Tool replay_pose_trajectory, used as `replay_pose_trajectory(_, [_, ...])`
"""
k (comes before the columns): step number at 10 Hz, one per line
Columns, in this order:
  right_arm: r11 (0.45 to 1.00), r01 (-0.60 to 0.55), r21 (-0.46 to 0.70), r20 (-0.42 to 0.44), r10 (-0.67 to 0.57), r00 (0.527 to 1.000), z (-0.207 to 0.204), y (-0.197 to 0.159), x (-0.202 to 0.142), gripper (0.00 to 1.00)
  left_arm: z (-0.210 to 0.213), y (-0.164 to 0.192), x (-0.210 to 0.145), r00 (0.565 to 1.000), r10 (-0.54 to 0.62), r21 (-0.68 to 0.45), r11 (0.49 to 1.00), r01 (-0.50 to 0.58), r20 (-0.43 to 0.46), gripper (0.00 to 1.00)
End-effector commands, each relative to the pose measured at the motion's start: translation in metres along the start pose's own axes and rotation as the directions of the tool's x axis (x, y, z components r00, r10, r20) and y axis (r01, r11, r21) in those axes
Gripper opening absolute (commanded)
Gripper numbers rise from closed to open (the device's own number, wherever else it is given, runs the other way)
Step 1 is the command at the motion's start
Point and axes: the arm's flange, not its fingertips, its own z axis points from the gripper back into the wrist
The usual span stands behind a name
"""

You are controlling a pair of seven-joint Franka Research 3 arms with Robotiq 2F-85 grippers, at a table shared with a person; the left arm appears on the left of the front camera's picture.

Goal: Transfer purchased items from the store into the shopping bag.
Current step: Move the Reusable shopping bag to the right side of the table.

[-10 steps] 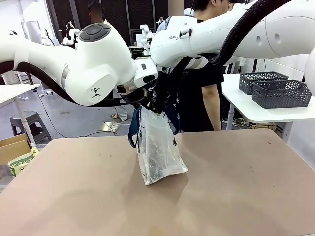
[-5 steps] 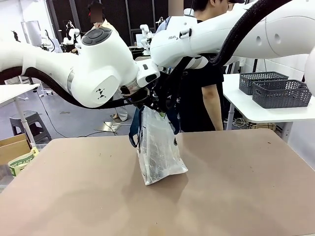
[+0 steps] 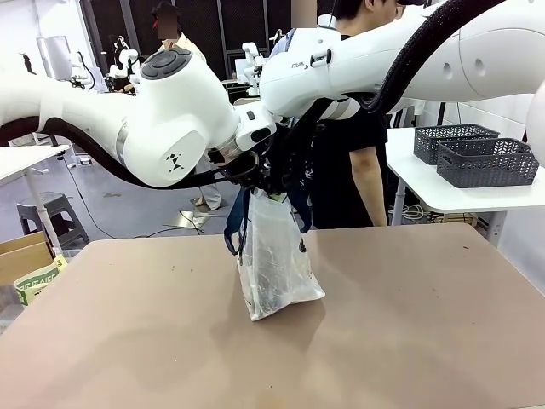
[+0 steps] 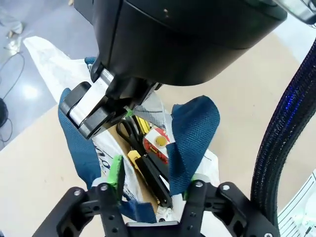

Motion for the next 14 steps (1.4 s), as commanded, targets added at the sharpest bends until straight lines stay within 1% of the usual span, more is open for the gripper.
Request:
replay_pose_trajectory(1, [0.999, -0.021, 0.029, -0.026, 0.022, 0.999, -0.0010, 0.0005, 0.0033, 0.00, 0.0046, 0.0041, -0.0009, 1.000, -0.011, -0.024, 1.000, 0.012, 0.016, 0.00])
replay_pose_trajectory(7, [0.997, -0.051, 0.049, -0.045, 0.053, 0.998, -0.0004, -0.0016, 0.0031, 0.00, 0.0108, 0.0045, -0.0044, 0.999, -0.051, -0.001, 0.999, 0.051, 0.019, 0.00])
replay_pose_trajectory(8, [0.995, -0.079, 0.058, -0.055, 0.082, 0.995, -0.0004, -0.0028, 0.0030, 0.00, 0.0111, 0.0041, -0.0044, 0.998, -0.059, 0.001, 0.998, 0.059, 0.013, 0.00])
replay_pose_trajectory(9, [0.988, -0.144, 0.055, -0.040, 0.146, 0.988, 0.0004, -0.0044, 0.0020, 0.00, 0.0101, 0.0022, -0.0033, 0.998, -0.064, 0.045, 0.997, 0.064, 0.006, 0.00])
replay_pose_trajectory(10, [0.998, -0.050, 0.023, -0.018, 0.051, 0.999, -0.0012, 0.0011, -0.0014, 0.00, 0.0055, 0.0007, -0.0029, 0.999, -0.043, -0.004, 0.999, 0.043, 0.001, 0.00])
replay_pose_trajectory(13, [0.998, -0.050, 0.023, -0.018, 0.051, 0.999, -0.0012, 0.0011, -0.0014, 0.00, 0.0055, 0.0007, -0.0029, 0.999, -0.043, -0.004, 0.999, 0.043, 0.001, 0.00])
replay_pose_trajectory(14, [0.997, -0.074, 0.027, -0.018, 0.075, 0.997, -0.0013, 0.0011, -0.0014, 0.00, 0.0055, 0.0007, -0.0029, 0.999, -0.043, -0.004, 0.999, 0.043, 0.001, 0.00])
